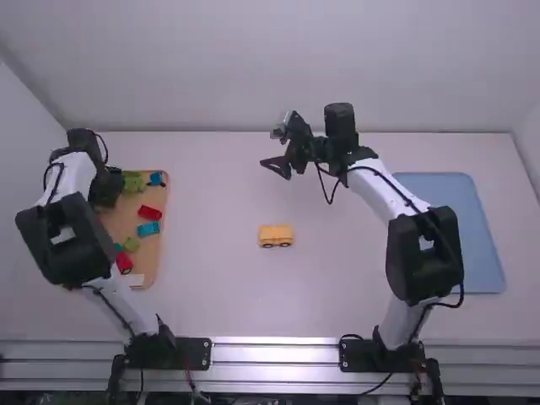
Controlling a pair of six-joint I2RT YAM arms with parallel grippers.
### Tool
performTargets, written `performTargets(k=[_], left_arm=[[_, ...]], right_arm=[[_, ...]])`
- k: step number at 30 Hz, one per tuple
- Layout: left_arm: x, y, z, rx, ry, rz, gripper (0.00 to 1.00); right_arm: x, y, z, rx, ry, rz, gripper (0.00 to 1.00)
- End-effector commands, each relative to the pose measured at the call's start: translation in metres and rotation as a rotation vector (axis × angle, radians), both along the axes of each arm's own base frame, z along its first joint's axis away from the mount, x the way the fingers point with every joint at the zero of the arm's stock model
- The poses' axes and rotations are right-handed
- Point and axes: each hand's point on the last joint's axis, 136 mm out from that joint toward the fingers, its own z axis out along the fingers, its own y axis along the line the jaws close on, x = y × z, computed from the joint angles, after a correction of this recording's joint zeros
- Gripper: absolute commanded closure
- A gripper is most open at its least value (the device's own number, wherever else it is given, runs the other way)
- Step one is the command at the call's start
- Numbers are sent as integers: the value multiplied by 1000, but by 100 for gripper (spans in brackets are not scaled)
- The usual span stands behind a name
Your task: Assemble lego blocks to make yellow taxi
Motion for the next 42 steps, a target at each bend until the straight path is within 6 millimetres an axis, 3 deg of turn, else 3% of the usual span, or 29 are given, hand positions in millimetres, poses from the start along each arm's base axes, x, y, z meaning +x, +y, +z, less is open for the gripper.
performTargets(k=[1,2,4,6,7,8,12,15,17,21,24,27,28,30,32,41,42], left_arm=[[4,-30,54,77,-139,-190,80],[10,-40,61,74,-185,-254,81],[32,-94,90,84,-420,-568,94],[35,-134,108,111,-563,-754,95],[35,-140,110,114,-581,-778,94],[33,-173,116,130,-664,-904,87],[18,-252,123,146,-824,-1247,77],[-7,-322,123,124,-970,-1586,76],[-23,-354,124,92,-1054,-1738,78],[-42,-382,129,55,-1184,-1916,85],[-48,-388,134,36,-1252,-1972,86],[-52,-392,139,39,-1305,-2008,87],[-54,-393,141,43,-1332,-2027,87],[-53,-395,144,48,-1367,-2042,91],[-53,-396,146,56,-1386,-2050,93],[-29,-388,142,75,-1363,-1960,98],[-27,-389,143,73,-1371,-1956,98]], right_arm=[[0,3,1,27,60,-8,1],[0,3,1,32,65,-12,1],[-9,9,8,66,74,45,1],[-23,17,17,106,53,135,1],[-24,17,18,111,53,145,1],[-31,20,23,140,52,190,1],[-52,27,36,227,86,339,1],[-69,28,44,293,142,477,1],[-79,27,46,311,192,546,1],[-95,32,47,317,218,616,1],[-100,37,46,315,232,630,1],[-101,38,45,315,236,631,7],[-101,38,45,315,239,630,15],[-101,38,45,315,240,630,31],[-101,38,45,315,239,631,38],[-102,39,46,315,230,636,41],[-102,39,46,315,225,637,44]])
